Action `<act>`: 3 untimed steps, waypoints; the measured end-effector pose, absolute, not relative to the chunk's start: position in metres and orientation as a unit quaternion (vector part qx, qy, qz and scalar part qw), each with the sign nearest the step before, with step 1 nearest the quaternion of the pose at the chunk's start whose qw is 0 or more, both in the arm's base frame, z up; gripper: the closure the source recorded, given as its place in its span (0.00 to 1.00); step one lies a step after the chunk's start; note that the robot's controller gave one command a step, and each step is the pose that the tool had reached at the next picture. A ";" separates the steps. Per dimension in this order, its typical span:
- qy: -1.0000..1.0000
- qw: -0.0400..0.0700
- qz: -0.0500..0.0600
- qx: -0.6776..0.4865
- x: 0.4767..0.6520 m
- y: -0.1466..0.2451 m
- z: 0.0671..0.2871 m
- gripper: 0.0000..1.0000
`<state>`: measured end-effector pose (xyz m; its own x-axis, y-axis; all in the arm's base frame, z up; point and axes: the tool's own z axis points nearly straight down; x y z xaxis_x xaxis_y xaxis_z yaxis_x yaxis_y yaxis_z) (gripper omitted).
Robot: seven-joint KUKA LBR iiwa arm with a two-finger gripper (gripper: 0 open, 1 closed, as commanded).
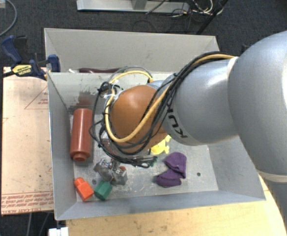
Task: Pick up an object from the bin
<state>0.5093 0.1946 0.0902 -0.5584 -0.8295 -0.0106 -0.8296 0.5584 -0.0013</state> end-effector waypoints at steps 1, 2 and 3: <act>0.883 0.002 0.003 -0.470 0.508 0.194 0.100 1.00; 0.883 0.002 0.003 -0.470 0.508 0.194 0.120 1.00; 0.883 0.003 0.003 -0.469 0.508 0.195 0.140 1.00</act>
Offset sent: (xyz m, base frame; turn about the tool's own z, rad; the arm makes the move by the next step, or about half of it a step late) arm 0.0000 0.0001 0.0118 0.0000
